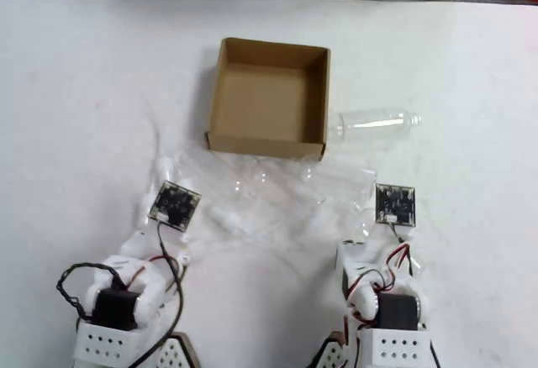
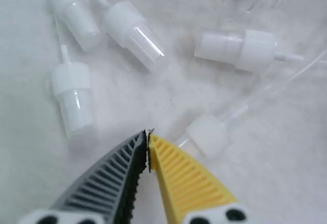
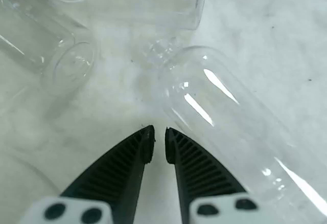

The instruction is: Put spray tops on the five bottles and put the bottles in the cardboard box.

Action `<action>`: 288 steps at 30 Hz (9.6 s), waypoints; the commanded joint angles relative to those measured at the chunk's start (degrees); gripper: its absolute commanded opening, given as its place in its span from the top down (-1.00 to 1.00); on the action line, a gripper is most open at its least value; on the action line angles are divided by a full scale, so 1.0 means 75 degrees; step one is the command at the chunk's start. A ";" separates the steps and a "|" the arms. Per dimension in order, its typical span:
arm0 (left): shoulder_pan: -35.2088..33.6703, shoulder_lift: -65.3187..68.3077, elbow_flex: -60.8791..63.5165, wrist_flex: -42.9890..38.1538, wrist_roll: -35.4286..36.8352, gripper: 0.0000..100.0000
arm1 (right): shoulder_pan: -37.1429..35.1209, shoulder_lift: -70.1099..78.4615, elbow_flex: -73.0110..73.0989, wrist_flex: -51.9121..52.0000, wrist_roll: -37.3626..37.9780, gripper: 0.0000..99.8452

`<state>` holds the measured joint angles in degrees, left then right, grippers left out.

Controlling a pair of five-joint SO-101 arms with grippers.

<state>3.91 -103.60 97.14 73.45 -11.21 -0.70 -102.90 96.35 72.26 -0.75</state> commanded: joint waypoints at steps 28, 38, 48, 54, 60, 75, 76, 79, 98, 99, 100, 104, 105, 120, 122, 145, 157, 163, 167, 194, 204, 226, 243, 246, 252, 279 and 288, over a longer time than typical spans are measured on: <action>-0.0053 -0.0100 -0.0035 0.0012 0.0000 0.95 | 0.0076 -0.0041 0.0070 0.0053 -0.0059 0.97; -0.0064 -0.0100 -0.1125 -0.1407 0.0012 0.95 | 0.0088 -0.0041 0.0070 0.0018 -0.0070 0.96; 0.0018 -0.0100 -0.1090 -0.2825 0.0000 0.95 | 0.0100 -0.0041 0.0070 0.0041 -0.0023 0.96; -0.0053 -0.0076 -0.1278 -0.3165 0.0481 0.95 | 0.0404 -0.0041 0.0070 0.0041 -0.0023 0.96; -0.0053 -0.0041 -0.1969 -0.3024 0.1442 0.95 | 0.0463 -0.0041 0.0070 0.0041 -0.0023 0.96; -0.0029 0.6711 -0.6130 -0.2837 0.3763 0.93 | 0.0475 -0.0041 0.0070 0.0041 -0.0023 0.97; -0.0029 0.7156 -0.6283 -0.2848 0.3997 0.90 | 0.0475 -0.0041 0.0070 0.0041 -0.0023 0.97; 0.0006 0.8340 -0.6658 -0.2872 0.4759 0.73 | 0.0475 -0.0041 0.0070 0.0041 -0.0023 0.97; 0.1366 1.0157 -0.7115 -0.2157 -0.5521 0.66 | 0.0475 -0.0041 0.0070 0.0041 -0.0012 0.97; 0.1448 1.0168 -0.7115 -0.1911 -0.6318 0.66 | 0.0475 -0.0041 0.0070 0.0041 -0.0012 0.97; 0.1530 1.0168 -0.7115 -0.1653 -0.6998 0.66 | 0.0475 -0.0041 0.0070 0.0041 -0.0012 0.97; 0.1963 1.0204 -0.7525 -0.1102 -0.7947 0.65 | 0.0486 -0.0041 0.0070 0.0041 -0.0012 0.97; 0.2069 1.0262 -0.7725 -0.0996 -0.7971 0.65 | 0.0486 -0.0041 0.0070 0.0041 -0.0012 0.97; 0.1776 1.4611 -1.1768 0.0047 -0.7982 0.51 | 0.0486 -0.0041 0.0070 0.0041 -0.0012 0.97; 0.1659 1.4974 -1.2026 0.0047 -0.7982 0.50 | 0.0486 -0.0041 0.0070 0.0041 -0.0012 0.97; 0.1307 1.7201 -1.2530 -0.0316 -0.8264 0.51 | 0.0686 -0.0041 0.0070 0.0041 -0.0012 0.97; 0.1870 1.7131 -1.3363 0.1618 -0.7982 0.96 | 0.0686 -0.0041 0.0070 0.0041 -0.0012 0.97; 0.1881 1.7131 -1.5308 0.3739 -0.6224 0.96 | 0.0686 -0.0041 0.0070 0.0041 -0.0012 0.97; 0.1623 1.6791 -1.5543 0.3856 -0.5298 0.96 | 0.0686 -0.0041 0.0070 0.0041 -0.0012 0.97; -0.5468 1.3474 -1.1089 0.0703 -0.2708 0.95 | 0.1190 -0.0053 0.0070 -0.2362 -0.0012 0.96; -0.6511 1.3474 -0.8979 -0.1043 0.1770 0.95 | -0.0381 -0.0041 0.0035 -0.4659 0.1911 0.96; -0.6523 1.3439 -0.8381 -0.1922 0.2251 0.73 | -0.3030 0.5093 -0.4700 -0.3534 0.2555 0.97; -0.4026 1.3427 -1.1053 0.1242 0.2227 0.73 | -0.3194 0.5456 -0.3458 -0.3429 0.1993 0.96; -0.3499 1.3427 -1.1112 0.1254 0.1934 0.73 | -0.3194 0.5456 -0.3458 -0.3440 0.1993 0.96; -0.2503 1.1833 -1.0421 0.1207 0.1559 0.72 | -0.3218 0.5456 -0.3423 -0.3452 0.1993 0.96; -0.2210 1.2665 -0.8486 -0.0961 0.1325 0.40 | -0.3241 0.5456 -0.3388 -0.3452 0.2004 0.96; -0.2256 1.3439 -0.8768 -0.1032 0.1325 0.40 | -0.3241 0.5456 -0.3388 -0.3452 0.2004 0.96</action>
<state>-12.35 -3.74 35.96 66.68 -1.10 -25.32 -62.11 71.65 47.30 14.90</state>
